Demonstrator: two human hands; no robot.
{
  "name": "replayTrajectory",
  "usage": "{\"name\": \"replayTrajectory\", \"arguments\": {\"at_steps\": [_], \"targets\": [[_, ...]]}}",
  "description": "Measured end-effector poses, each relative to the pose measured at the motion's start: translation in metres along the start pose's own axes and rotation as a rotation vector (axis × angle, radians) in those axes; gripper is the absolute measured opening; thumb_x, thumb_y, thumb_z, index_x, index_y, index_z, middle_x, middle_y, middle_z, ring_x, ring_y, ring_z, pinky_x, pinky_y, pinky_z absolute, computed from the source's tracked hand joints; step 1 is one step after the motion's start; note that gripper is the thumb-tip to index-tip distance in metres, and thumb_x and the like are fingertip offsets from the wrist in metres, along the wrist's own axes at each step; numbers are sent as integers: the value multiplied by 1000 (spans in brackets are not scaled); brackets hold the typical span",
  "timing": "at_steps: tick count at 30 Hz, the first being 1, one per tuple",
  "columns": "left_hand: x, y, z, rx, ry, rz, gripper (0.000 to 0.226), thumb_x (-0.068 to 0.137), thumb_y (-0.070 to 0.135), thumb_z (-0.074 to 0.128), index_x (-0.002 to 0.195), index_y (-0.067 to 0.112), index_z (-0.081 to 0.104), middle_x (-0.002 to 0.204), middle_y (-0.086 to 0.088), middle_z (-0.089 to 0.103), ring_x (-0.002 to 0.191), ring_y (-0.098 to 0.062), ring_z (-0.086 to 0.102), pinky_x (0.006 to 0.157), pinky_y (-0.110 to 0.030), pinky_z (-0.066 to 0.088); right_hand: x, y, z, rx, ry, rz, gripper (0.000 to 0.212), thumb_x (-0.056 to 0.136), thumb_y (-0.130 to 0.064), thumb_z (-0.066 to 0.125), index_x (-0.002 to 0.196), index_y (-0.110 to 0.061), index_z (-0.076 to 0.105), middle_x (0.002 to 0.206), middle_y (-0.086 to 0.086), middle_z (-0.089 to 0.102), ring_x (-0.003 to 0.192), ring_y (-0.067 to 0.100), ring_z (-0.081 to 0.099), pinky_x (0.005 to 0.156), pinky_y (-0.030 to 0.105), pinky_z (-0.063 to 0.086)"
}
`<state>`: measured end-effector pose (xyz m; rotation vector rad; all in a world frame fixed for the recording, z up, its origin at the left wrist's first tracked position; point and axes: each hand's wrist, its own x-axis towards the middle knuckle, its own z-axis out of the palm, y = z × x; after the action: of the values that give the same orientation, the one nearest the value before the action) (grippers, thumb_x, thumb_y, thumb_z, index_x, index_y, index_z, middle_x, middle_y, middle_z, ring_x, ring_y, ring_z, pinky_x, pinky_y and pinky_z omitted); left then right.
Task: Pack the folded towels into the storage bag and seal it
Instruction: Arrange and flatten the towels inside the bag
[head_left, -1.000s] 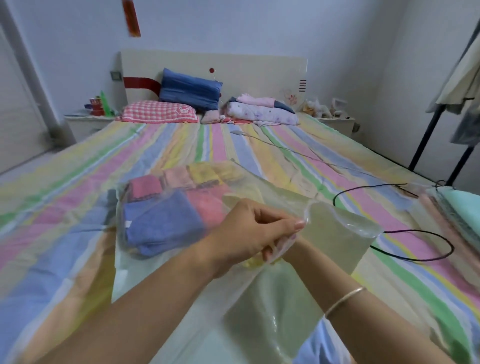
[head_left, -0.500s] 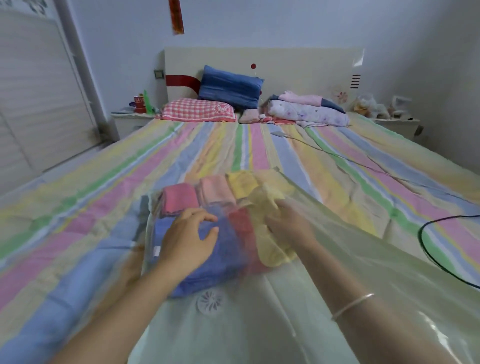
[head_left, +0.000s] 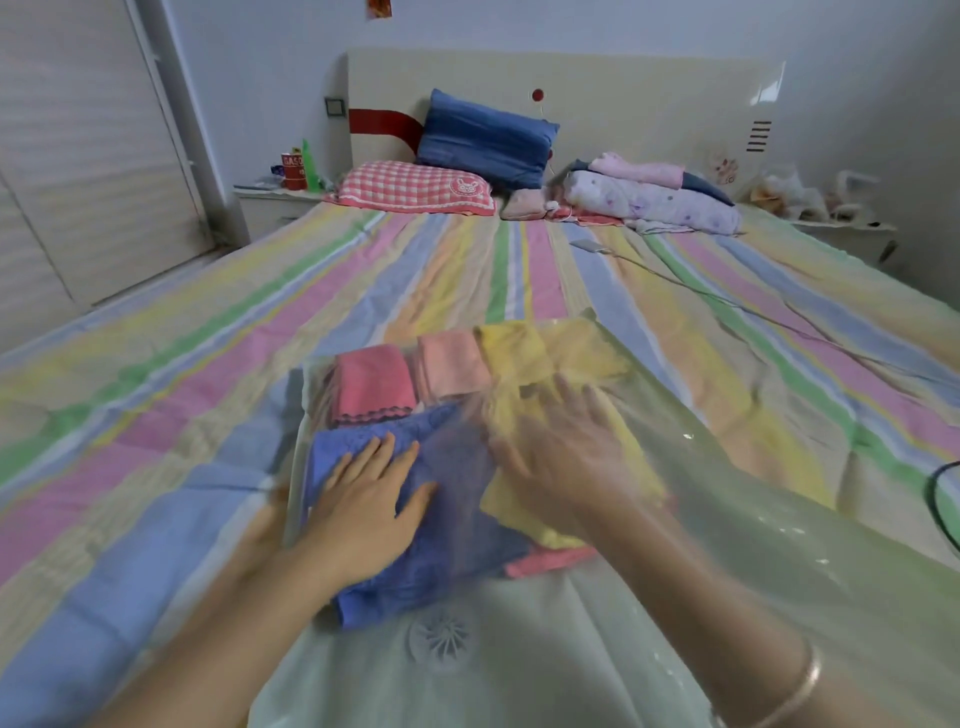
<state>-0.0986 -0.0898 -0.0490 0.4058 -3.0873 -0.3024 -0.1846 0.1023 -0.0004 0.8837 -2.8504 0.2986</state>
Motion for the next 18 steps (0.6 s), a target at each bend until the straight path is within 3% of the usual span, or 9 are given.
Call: {"name": "replayTrajectory", "arguments": {"at_steps": [3,4,6,8,11,14,16,18], "targets": [[0,-1,-1,9,0,11,61,100,52,18,154,27,6,163,2,-2,150,-12,-5,121,-34,-3,-4,-8,-6,477,-254,-52,39,102,-34,34,126,-18,59,135,5,55,130,22,44,107,33,31],[0,-2,0,6,-3,10,61,100,52,19,154,27,6,163,2,-2,150,-12,-5,121,-34,-3,-3,-7,-3,657,-238,-7,34,99,-34,39,121,-22,62,128,1,61,121,19,52,102,33,38],[-1,-2,2,-3,-2,7,62,99,54,21,154,28,5,163,3,-3,149,-11,-6,121,-34,-4,7,5,11,771,2,108,29,91,-36,47,115,-32,61,122,-8,61,114,15,56,97,31,43],[-2,-2,4,8,6,8,63,99,55,21,154,29,4,163,3,-3,149,-11,-7,121,-33,-4,15,15,21,596,124,148,34,89,-46,47,122,-37,53,133,-9,52,124,15,47,104,34,35],[-3,0,5,34,15,7,64,99,56,18,154,29,2,163,3,-5,149,-12,-8,121,-34,-5,21,8,29,269,-164,150,66,87,-71,31,145,-38,30,156,-2,23,145,28,15,115,57,9],[-6,1,6,75,17,19,93,76,78,-7,154,29,-2,162,2,-9,149,-13,-10,121,-35,-6,19,5,43,25,-188,69,74,81,-77,21,148,-46,9,158,-8,10,146,33,-8,107,69,-10],[-8,0,8,103,19,31,122,49,86,-31,154,29,-4,162,1,-10,149,-14,-11,121,-36,-7,18,18,46,-1,-165,32,70,82,-76,20,146,-50,7,156,-11,12,145,31,-5,104,72,-9],[-8,-4,12,106,33,33,128,41,81,-42,153,29,-6,162,2,-11,149,-14,-12,121,-37,-7,19,30,46,-47,-191,1,64,86,-72,21,145,-53,4,156,-13,7,145,28,-3,104,73,-3]]}}
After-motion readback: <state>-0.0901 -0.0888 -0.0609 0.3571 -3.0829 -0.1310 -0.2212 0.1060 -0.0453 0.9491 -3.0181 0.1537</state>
